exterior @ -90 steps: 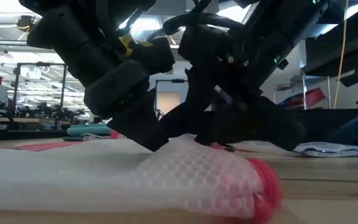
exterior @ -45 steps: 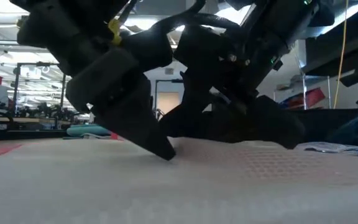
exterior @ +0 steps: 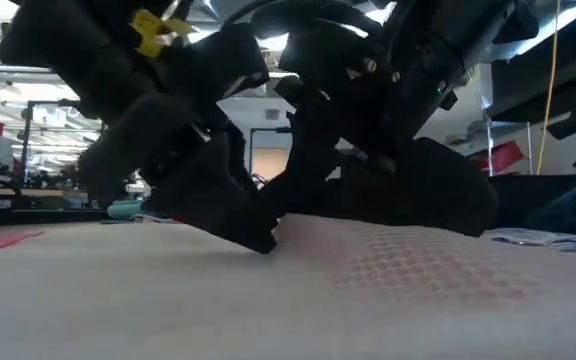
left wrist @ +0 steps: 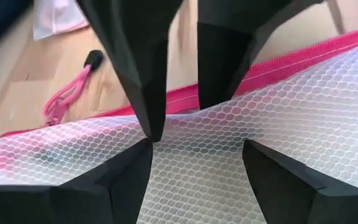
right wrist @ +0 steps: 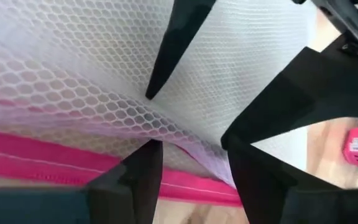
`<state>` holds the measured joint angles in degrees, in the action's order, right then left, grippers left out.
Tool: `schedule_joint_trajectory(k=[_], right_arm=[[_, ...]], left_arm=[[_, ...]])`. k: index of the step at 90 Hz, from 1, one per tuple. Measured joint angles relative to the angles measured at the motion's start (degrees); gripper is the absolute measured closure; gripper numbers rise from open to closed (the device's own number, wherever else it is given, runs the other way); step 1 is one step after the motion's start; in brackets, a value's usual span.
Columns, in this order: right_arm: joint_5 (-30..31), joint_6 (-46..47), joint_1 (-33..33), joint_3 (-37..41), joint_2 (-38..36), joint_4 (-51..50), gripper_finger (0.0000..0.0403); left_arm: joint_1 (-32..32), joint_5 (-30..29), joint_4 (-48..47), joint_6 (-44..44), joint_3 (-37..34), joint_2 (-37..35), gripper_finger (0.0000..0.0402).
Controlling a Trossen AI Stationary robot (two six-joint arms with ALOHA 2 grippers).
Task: Unpack backpack
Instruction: Remove the black pen from the transparent zip bag
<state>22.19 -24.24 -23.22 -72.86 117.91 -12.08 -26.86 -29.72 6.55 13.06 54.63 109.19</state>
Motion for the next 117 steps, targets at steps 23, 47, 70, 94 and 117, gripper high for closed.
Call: schedule_joint_trajectory(k=[23, 47, 70, 94, 117], right_arm=[[-2.3, -1.1, 0.0, 0.0, 0.0, 3.0, 0.0237], [-5.3, -1.9, 0.0, 0.0, 0.0, 7.0, 0.0237], [-6.8, -3.2, 0.0, 0.0, 0.0, 9.5, 0.0237], [-5.8, -2.8, 0.0, 0.0, 0.0, 9.6, 0.0237], [-2.5, -1.8, 0.0, 0.2, 1.1, 9.1, 0.0237]], left_arm=[[-0.7, -3.1, -0.1, -1.9, 0.0, 0.0, 0.0163], [-0.6, -3.1, -0.3, -1.7, 0.1, -0.1, 0.0163], [-0.5, -3.6, -1.6, -1.2, 0.1, -0.1, 0.0163], [-0.5, -3.9, -2.8, -0.3, 0.1, -0.1, 0.0163], [-0.4, -3.9, -3.1, 1.5, 0.1, -0.1, 0.0163]])
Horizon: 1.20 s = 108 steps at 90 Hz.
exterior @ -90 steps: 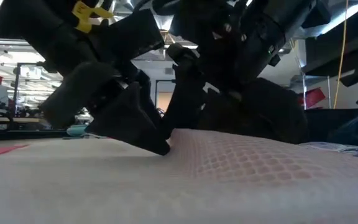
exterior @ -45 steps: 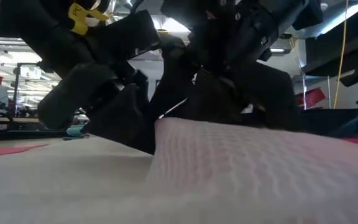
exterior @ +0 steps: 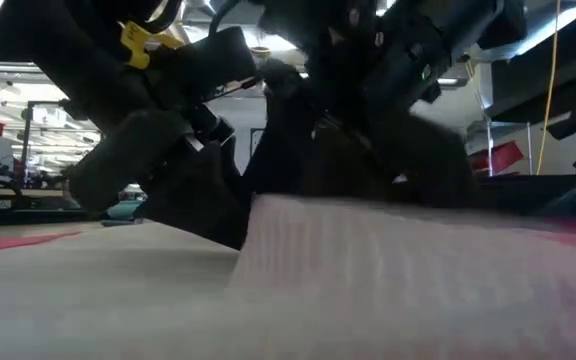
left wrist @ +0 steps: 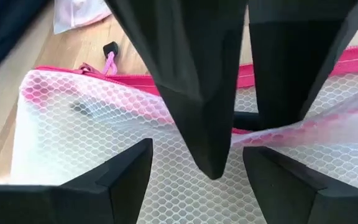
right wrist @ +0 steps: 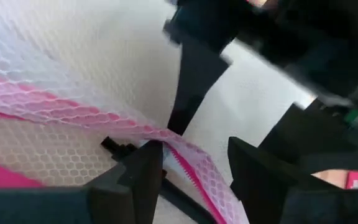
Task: Unpack backpack
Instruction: Remove the black pen from the transparent zip bag
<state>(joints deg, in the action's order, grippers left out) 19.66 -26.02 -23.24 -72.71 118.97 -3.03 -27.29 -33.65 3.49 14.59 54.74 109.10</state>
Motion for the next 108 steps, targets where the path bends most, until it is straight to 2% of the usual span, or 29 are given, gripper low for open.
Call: schedule_joint_trajectory(k=[27, 46, 55, 74, 83, 96, 108], right_arm=[[9.2, -2.8, -0.3, 0.1, 2.3, 2.1, 0.0237], [10.6, -2.2, -0.1, -0.5, 2.4, 2.5, 0.0237], [9.9, -3.0, 0.3, -0.7, 2.4, 1.4, 0.0237], [8.6, -18.8, 1.0, -0.7, 2.5, 2.7, 0.0237], [4.8, -25.5, 1.0, -0.7, 2.4, 2.8, 0.0237], [1.5, -28.1, 1.1, -0.7, 2.2, 1.4, 0.0237], [0.9, -28.8, 1.0, -0.9, 2.2, 0.5, 0.0237]], left_arm=[[0.0, -0.6, -0.8, -0.1, -0.1, 0.0, 0.0163], [0.0, -0.6, -1.0, -0.1, -0.1, 0.0, 0.0163], [0.0, -0.5, -1.1, 0.0, -0.1, 0.0, 0.0163], [-0.1, -0.4, -1.3, -0.4, -0.1, 0.0, 0.0163], [-0.4, -0.6, -1.5, -1.3, -0.1, 0.0, 0.0162], [-0.7, -0.5, -1.5, -1.8, -0.1, 0.0, 0.0162], [-1.0, -0.3, -1.3, -2.2, -0.1, 0.0, 0.0162]])
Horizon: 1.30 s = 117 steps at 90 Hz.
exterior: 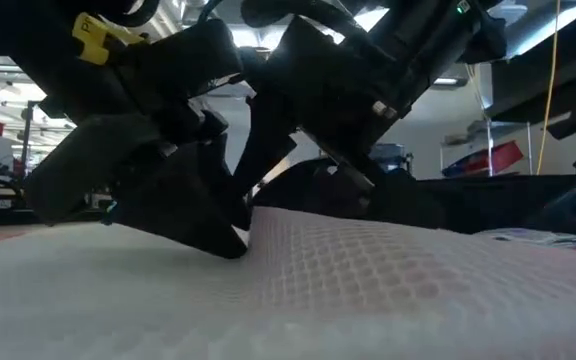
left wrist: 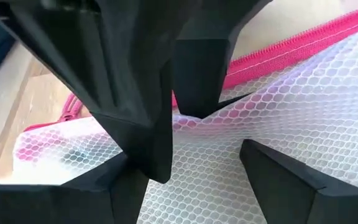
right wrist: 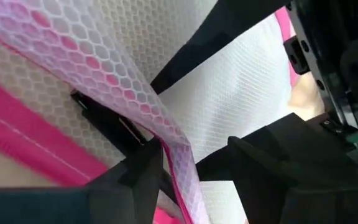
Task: Unpack backpack
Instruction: Remove the black pen from the transparent zip bag
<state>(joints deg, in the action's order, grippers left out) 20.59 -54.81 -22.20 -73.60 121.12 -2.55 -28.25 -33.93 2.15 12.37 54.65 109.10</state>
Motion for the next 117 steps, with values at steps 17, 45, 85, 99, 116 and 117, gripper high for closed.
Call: schedule_joint_trajectory(k=[17, 45, 85, 99, 116, 117], right_arm=[[-0.3, -0.5, -0.1, -0.2, -0.1, -2.1, 0.0237], [0.8, 0.2, -0.3, -0.1, 0.0, -4.8, 0.0237], [5.2, 6.4, -0.6, -0.1, -0.1, -11.0, 0.0238], [7.1, 10.6, -1.2, 0.0, -0.7, -13.2, 0.0238], [6.5, 17.8, -1.2, 0.2, -2.1, -15.7, 0.0238], [6.4, 18.3, -1.2, 0.2, -2.2, -15.9, 0.0238]], left_arm=[[0.0, 0.1, 0.0, 0.1, 0.0, 0.0, 0.0162], [0.0, 0.2, 0.0, 0.4, 0.1, 0.0, 0.0162], [0.3, 0.9, 0.5, 3.4, 0.2, 0.0, 0.0163], [0.2, 0.8, 0.3, 3.6, 0.2, 0.0, 0.0163], [0.2, 0.4, 0.3, 3.2, 0.2, 0.0, 0.0163], [0.2, 0.4, 0.2, 3.2, 0.2, 0.0, 0.0163]])
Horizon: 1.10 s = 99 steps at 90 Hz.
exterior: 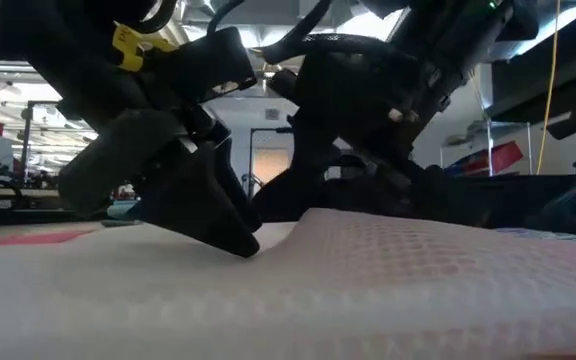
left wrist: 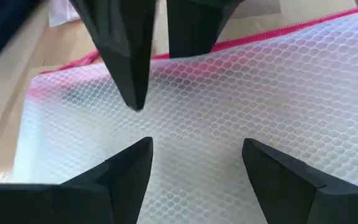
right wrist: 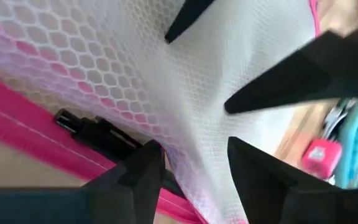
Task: Unpack backpack
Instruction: Remove the black pen from the transparent zip bag
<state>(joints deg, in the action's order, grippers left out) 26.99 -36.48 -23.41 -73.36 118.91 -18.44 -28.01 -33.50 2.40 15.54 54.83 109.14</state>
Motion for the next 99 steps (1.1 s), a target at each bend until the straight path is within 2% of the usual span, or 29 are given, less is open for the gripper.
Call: schedule_joint_trajectory(k=[9, 29, 52, 63, 74, 99], right_arm=[[-0.9, 6.5, 0.1, 0.1, -0.9, -0.8, 0.0238], [-7.2, 24.4, 0.2, 0.1, -1.3, -0.5, 0.0237], [-5.4, 47.1, 0.3, 0.1, -1.1, -1.7, 0.0237], [-6.4, 55.6, 0.9, 0.0, -1.1, -3.1, 0.0237], [-7.2, 58.9, 0.9, -0.2, -1.2, -5.2, 0.0237], [-8.4, 57.2, 1.3, -0.2, -1.4, -8.4, 0.0237]], left_arm=[[0.0, -0.1, -0.1, -0.1, 0.0, 0.0, 0.0163], [-0.1, 0.0, -0.2, 0.2, 0.0, 0.0, 0.0163], [-0.1, -0.1, -0.2, 0.2, -0.1, 0.0, 0.0163], [-0.1, -0.2, -0.2, 0.2, -0.1, 0.0, 0.0163], [-0.1, -0.3, -0.2, 0.3, -0.1, 0.0, 0.0163], [0.0, -0.3, -0.2, 0.4, -0.1, 0.0, 0.0163]])
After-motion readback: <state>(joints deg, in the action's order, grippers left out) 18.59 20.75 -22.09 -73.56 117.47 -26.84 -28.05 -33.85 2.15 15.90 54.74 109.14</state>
